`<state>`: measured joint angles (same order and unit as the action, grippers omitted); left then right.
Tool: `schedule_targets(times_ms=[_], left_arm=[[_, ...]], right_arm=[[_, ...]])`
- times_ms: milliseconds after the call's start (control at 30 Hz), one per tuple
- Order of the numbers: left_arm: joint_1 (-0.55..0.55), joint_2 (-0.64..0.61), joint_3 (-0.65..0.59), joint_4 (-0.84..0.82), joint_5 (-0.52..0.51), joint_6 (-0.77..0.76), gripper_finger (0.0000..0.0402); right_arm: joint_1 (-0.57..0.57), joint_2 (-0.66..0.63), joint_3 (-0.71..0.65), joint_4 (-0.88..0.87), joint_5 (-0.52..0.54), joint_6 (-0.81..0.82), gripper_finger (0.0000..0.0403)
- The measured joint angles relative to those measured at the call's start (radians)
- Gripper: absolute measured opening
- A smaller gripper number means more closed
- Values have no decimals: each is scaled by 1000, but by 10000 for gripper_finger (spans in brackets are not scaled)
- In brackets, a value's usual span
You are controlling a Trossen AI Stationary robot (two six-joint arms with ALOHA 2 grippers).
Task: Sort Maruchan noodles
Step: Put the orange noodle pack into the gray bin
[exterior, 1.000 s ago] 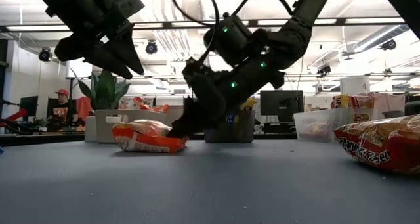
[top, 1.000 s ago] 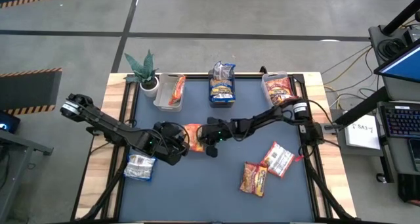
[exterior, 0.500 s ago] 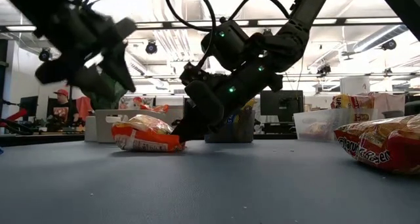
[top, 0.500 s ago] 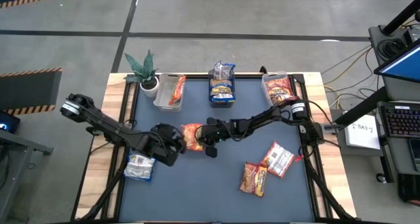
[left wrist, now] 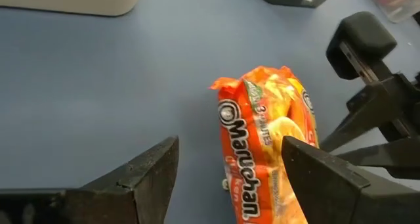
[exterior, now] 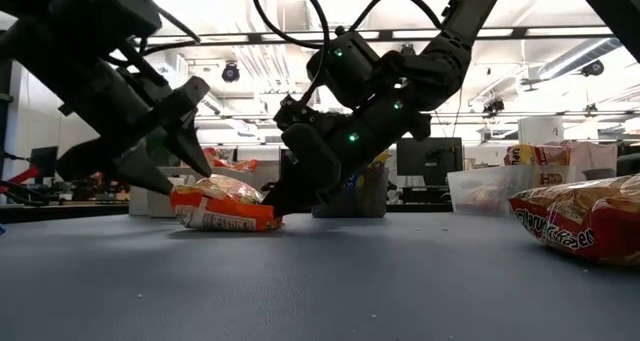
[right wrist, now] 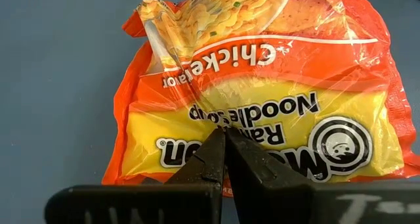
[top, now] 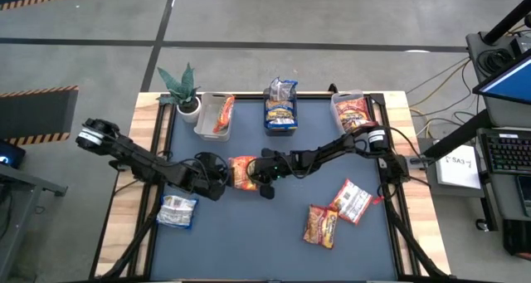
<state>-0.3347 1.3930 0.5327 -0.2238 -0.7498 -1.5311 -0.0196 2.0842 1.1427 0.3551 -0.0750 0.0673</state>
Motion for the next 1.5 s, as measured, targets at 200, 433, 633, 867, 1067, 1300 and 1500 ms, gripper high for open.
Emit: schedule_targets(times_ms=[200, 433, 633, 867, 1067, 1300, 1500], left_arm=[[3, 0, -19, 41, 8, 3, 257], [15, 0, -122, 359, 6, 148, 257], [28, 7, -168, 490, 8, 206, 257], [28, 55, -171, 525, 16, 212, 257], [28, 162, -147, 606, 15, 219, 257], [28, 256, -77, 646, 13, 309, 234], [28, 266, -63, 647, 15, 308, 195]], right_arm=[[0, 0, -2, 6, 0, 1, 9], [0, 0, -2, 10, -1, 1, 9], [0, 0, -2, 11, -1, 1, 9], [0, 0, -2, 11, -2, 1, 9], [0, 0, -2, 11, -3, 1, 9], [0, 0, -2, 11, -3, 1, 9], [0, -3, -3, 10, -3, 3, 10]])
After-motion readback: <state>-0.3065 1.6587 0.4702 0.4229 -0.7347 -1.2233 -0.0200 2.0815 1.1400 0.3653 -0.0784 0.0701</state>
